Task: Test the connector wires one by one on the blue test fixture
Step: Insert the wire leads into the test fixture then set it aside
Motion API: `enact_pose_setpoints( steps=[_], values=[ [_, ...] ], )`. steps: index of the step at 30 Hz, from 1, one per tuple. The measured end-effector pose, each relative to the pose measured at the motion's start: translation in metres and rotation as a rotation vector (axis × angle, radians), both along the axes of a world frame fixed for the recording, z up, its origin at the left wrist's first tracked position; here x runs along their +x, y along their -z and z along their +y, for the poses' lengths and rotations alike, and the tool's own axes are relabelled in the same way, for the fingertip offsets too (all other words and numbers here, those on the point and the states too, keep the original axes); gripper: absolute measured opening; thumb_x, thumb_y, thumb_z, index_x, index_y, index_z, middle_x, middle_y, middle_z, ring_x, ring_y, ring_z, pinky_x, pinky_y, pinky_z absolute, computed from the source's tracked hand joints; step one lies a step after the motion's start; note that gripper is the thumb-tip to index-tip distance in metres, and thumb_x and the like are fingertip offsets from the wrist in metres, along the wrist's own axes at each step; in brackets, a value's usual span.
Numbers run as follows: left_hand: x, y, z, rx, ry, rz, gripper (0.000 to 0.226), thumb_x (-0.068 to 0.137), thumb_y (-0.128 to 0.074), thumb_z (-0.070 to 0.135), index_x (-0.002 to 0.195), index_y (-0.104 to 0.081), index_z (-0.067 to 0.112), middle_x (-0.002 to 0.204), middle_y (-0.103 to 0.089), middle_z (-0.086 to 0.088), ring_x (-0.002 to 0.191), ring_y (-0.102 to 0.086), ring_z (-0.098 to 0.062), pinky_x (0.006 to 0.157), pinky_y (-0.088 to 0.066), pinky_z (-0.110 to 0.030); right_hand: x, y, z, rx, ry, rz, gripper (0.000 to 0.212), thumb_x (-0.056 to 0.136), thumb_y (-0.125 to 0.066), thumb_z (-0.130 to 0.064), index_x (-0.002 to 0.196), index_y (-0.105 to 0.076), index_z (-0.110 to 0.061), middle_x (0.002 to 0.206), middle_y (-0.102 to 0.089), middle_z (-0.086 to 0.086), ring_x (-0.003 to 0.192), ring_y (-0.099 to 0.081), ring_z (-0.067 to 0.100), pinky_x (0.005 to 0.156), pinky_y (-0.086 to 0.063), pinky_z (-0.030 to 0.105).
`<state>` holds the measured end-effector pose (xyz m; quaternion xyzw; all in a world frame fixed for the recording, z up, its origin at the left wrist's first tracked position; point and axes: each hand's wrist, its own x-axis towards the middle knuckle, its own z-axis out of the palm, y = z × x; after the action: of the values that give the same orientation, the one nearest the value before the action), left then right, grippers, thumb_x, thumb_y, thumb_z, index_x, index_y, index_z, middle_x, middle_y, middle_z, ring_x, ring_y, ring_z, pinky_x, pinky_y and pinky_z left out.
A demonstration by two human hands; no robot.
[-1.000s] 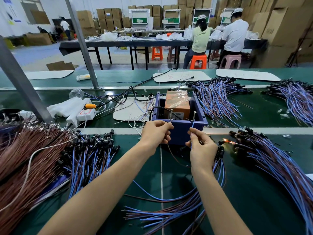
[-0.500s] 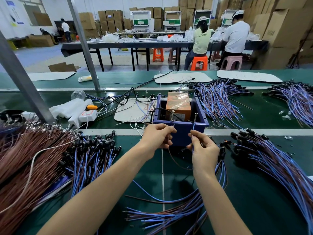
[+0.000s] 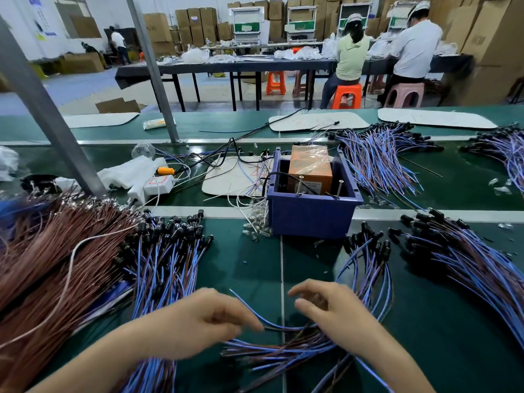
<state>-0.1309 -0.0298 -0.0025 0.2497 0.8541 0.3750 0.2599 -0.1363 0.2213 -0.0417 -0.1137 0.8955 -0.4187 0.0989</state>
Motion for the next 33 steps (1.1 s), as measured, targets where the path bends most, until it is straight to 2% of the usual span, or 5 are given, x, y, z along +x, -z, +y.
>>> enact_pose_setpoints(
  steps=[4,7,10,18,33],
  values=[
    [-0.019,0.009,-0.011,-0.624,-0.278,0.633,0.040,0.095,-0.050,0.032,0.135,-0.048,0.030,0.132,-0.050,0.009,0.121,-0.046,-0.012,0.102,-0.036,-0.026,0.001,0.009,-0.009,0.151,-0.111,0.070,0.019,0.093,-0.057,-0.032,0.106,-0.068,-0.025,0.086,-0.062,-0.015,0.071,-0.049,-0.009,0.069,-0.037,0.007],
    [-0.031,0.019,-0.013,-0.931,-0.429,0.720,0.050,0.091,-0.056,0.036,0.138,-0.044,0.025,0.130,-0.049,-0.002,0.116,-0.045,-0.025,0.091,-0.039,-0.035,0.004,0.007,-0.009,0.148,-0.140,0.030,0.018,0.091,-0.058,-0.034,0.102,-0.070,-0.026,0.071,-0.061,-0.019,0.066,-0.052,-0.010,0.065,-0.039,0.007],
    [-0.037,0.027,-0.016,-0.853,-0.450,0.827,0.041,0.071,-0.071,-0.001,0.110,-0.067,0.012,0.103,-0.060,-0.011,0.094,-0.055,-0.033,0.074,-0.049,-0.040,0.004,0.006,-0.008,0.117,-0.137,-0.010,0.015,0.091,-0.058,-0.034,0.098,-0.069,-0.027,0.068,-0.069,-0.011,0.066,-0.060,-0.003,0.070,-0.047,0.015],
    [-0.040,0.027,-0.030,-0.485,-0.524,0.829,0.057,0.060,-0.056,-0.030,0.107,-0.069,0.000,0.126,-0.054,-0.024,0.113,-0.052,-0.044,0.090,-0.050,-0.048,0.003,0.013,-0.004,-0.033,-0.066,-0.071,0.011,0.092,-0.059,-0.025,0.092,-0.069,-0.030,0.067,-0.072,-0.006,0.051,-0.057,-0.002,0.058,-0.040,0.011],
    [-0.067,-0.022,-0.040,-0.206,-0.855,0.908,0.045,0.085,-0.066,0.003,0.129,-0.057,0.010,0.114,-0.065,-0.016,0.099,-0.062,-0.032,0.096,-0.046,-0.044,0.005,0.016,-0.006,-0.357,0.136,-0.057,0.027,0.095,-0.055,-0.010,0.083,-0.073,-0.025,0.060,-0.068,0.005,0.044,-0.050,0.012,0.047,-0.042,0.019]
  ],
)
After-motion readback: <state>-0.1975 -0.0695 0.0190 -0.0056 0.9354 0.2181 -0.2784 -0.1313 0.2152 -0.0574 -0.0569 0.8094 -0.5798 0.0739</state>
